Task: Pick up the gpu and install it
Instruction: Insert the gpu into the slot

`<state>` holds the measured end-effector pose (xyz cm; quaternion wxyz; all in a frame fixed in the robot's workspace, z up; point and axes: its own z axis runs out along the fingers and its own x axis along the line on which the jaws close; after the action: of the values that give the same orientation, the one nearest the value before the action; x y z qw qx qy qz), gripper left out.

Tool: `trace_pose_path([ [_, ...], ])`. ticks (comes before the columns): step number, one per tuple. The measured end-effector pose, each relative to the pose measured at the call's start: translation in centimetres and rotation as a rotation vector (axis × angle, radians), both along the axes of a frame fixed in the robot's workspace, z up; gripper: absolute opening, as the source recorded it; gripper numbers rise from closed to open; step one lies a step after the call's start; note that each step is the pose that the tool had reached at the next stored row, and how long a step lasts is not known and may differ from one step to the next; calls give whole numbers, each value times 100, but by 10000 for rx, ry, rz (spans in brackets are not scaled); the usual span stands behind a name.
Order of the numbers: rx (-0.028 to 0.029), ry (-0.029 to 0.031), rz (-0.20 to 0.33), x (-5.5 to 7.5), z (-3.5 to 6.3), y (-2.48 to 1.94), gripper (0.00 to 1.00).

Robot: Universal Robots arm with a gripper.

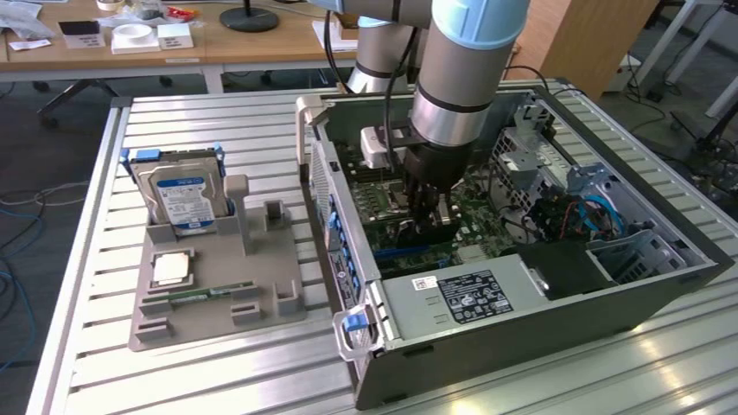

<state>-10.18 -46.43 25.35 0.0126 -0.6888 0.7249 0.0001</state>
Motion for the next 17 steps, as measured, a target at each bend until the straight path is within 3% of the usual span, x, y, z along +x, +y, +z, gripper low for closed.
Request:
trace_pose_path([
  [17, 1, 1, 0, 8, -13, 0, 27],
])
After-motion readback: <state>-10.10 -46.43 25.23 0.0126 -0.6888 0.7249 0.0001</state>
